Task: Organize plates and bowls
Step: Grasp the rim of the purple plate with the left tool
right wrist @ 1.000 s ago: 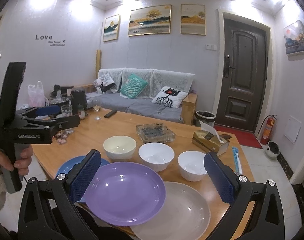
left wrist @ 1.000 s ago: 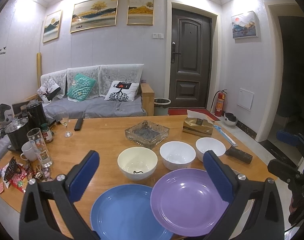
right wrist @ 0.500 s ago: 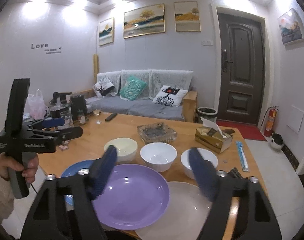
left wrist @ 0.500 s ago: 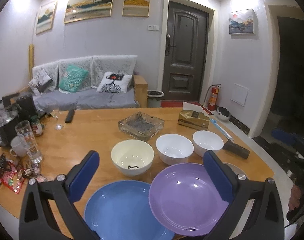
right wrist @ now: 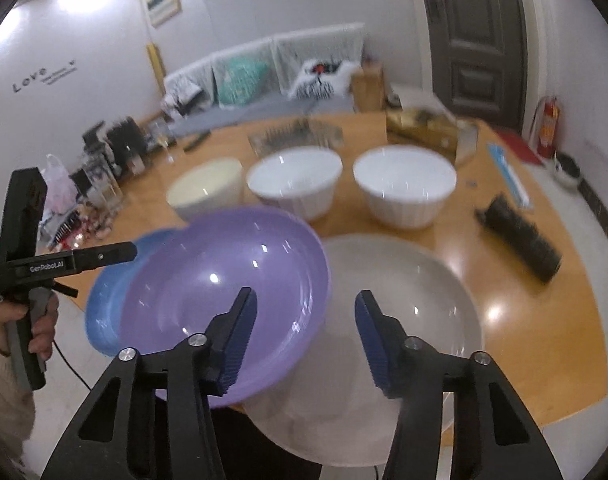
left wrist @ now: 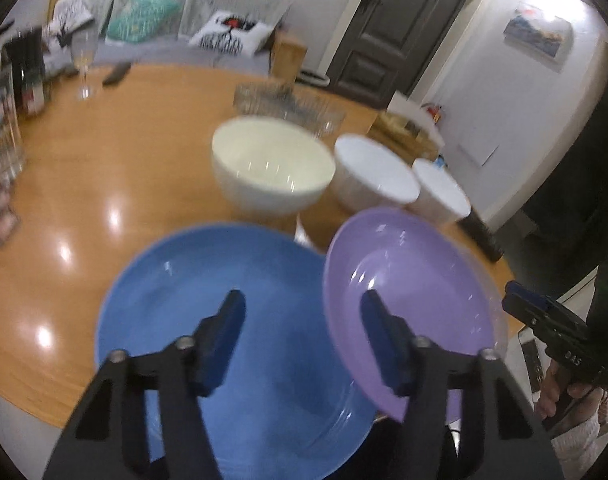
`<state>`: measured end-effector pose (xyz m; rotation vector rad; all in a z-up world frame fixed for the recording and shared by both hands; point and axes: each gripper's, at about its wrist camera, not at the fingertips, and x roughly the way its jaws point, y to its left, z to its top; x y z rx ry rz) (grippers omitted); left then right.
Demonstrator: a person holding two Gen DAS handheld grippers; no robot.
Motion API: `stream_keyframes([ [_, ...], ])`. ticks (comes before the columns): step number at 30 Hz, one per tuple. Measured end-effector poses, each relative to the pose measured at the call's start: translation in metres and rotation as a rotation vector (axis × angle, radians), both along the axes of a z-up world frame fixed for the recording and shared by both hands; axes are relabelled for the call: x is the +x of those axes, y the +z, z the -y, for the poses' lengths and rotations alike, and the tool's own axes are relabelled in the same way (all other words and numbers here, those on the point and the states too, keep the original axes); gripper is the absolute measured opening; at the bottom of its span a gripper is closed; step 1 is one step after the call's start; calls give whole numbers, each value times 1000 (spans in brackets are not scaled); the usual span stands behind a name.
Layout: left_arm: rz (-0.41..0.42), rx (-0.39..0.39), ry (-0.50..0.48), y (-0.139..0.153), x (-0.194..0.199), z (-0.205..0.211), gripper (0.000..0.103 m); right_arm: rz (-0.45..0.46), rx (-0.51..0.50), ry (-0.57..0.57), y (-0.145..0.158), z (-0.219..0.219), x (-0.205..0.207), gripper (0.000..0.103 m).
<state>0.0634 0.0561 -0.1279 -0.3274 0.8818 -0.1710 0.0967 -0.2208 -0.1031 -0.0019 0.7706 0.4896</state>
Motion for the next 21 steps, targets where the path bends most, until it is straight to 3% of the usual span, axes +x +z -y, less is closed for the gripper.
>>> stream_keyframes([
  [5, -30, -10, -21, -12, 5, 7, 37, -55, -20, 16, -21, -4, 2, 36],
  [10, -30, 1, -32, -14, 9, 17, 20, -78, -28, 35, -23, -10, 2, 25],
  [15, -18, 31, -26, -12, 10, 21, 13, -81, -21, 33, -23, -9, 1, 13],
  [21, -23, 73, -41, -7, 8, 31, 9, -68, -27, 28, -22, -8, -1, 13],
])
